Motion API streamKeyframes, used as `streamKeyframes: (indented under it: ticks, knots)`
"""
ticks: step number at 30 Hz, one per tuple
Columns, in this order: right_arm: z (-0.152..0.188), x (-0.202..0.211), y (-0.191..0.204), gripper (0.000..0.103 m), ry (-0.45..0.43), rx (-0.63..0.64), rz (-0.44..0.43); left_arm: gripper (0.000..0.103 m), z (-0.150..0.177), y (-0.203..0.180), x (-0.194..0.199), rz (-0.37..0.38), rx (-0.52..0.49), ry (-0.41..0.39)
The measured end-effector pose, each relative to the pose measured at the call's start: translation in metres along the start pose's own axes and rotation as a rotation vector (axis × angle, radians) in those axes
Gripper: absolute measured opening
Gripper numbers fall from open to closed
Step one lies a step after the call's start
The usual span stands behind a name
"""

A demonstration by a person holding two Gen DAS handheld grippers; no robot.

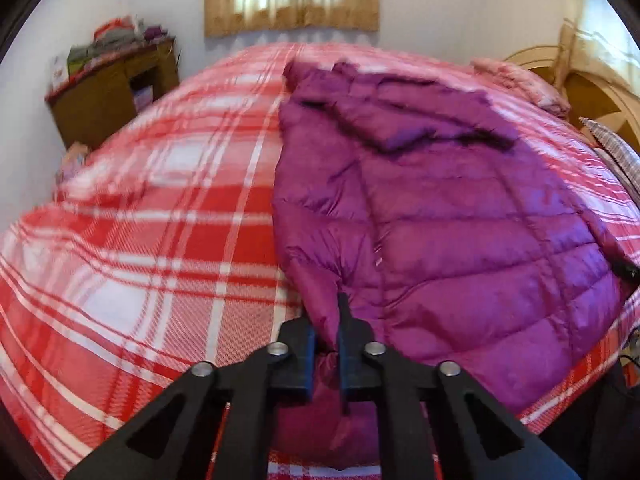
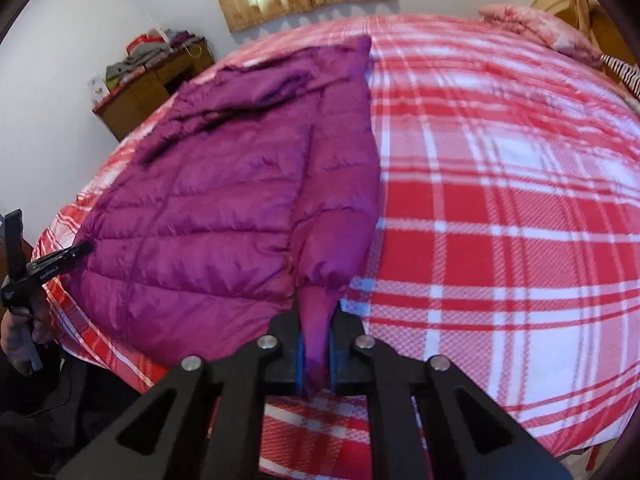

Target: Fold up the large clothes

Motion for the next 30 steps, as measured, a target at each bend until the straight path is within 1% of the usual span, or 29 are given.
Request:
streamKeyframes:
  ticks: [3, 7, 11, 13, 14, 15, 17, 19, 20, 21, 23, 24, 25, 27, 30]
  knots:
    - [-0.007, 0.021, 0.005, 0.009, -0.073, 0.007, -0.011, 0.003, -0.01, -0.005, 0.036, 0.04, -0.015, -0.085]
    - [-0.024, 0.061, 0.01, 0.009, -0.186, 0.012, -0.029, 0.002, -0.026, -0.006, 0.097, 0.111, 0.006, -0.193]
    - [-0.043, 0.111, 0.017, 0.008, -0.306, 0.033, -0.042, 0.002, -0.043, -0.004, 0.147, 0.176, 0.026, -0.273]
    - [-0.053, 0.134, 0.021, 0.008, -0.368, 0.047, -0.047, 0.002, -0.052, -0.003, 0.166, 0.198, 0.033, -0.305]
    - [-0.059, 0.141, 0.022, 0.008, -0.397, 0.049, -0.053, 0.002, -0.056, -0.002, 0.168, 0.205, 0.039, -0.309]
    - [-0.068, 0.146, 0.021, 0.008, -0.421, 0.046, -0.061, 0.002, -0.063, -0.002, 0.167, 0.209, 0.039, -0.31]
    - [-0.085, 0.144, 0.015, 0.008, -0.443, 0.04, -0.067, 0.002, -0.083, -0.003, 0.148, 0.197, 0.021, -0.309]
    - [-0.11, 0.125, 0.004, 0.008, -0.46, 0.035, -0.062, 0.002, -0.103, -0.001, 0.122, 0.178, 0.025, -0.288]
    - [-0.122, 0.112, -0.003, 0.008, -0.458, 0.021, -0.061, 0.002, -0.116, -0.001, 0.103, 0.168, 0.026, -0.274]
    - [-0.135, 0.095, -0.011, 0.008, -0.45, 0.005, -0.048, 0.002, -0.13, -0.001, 0.084, 0.136, 0.024, -0.268]
    - [-0.158, 0.064, -0.026, 0.008, -0.438, -0.019, -0.016, 0.002, -0.149, -0.001, 0.051, 0.118, 0.023, -0.247]
    - [-0.169, 0.046, -0.034, 0.008, -0.426, -0.036, 0.001, 0.002, -0.157, 0.0, 0.037, 0.096, 0.026, -0.246]
    - [-0.178, 0.031, -0.042, 0.008, -0.417, -0.052, 0.008, 0.002, -0.169, 0.002, 0.017, 0.082, 0.046, -0.23]
    - [-0.194, 0.004, -0.055, 0.008, -0.394, -0.094, 0.01, 0.006, -0.182, 0.004, -0.008, 0.067, 0.064, -0.207]
    - [-0.214, -0.026, -0.068, 0.008, -0.373, -0.108, 0.045, 0.006, -0.202, 0.007, -0.043, 0.074, 0.129, -0.142]
Point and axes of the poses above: each gripper's, at about its wrist camera, not at the fingertips, and x roughly against the way its jaws point, y to its left, z to its underside, the point moved 3 cm from there along -x, roughly the way its jaws point, and after that the axes turned 11 degrees about x, right-handed, at the moved point
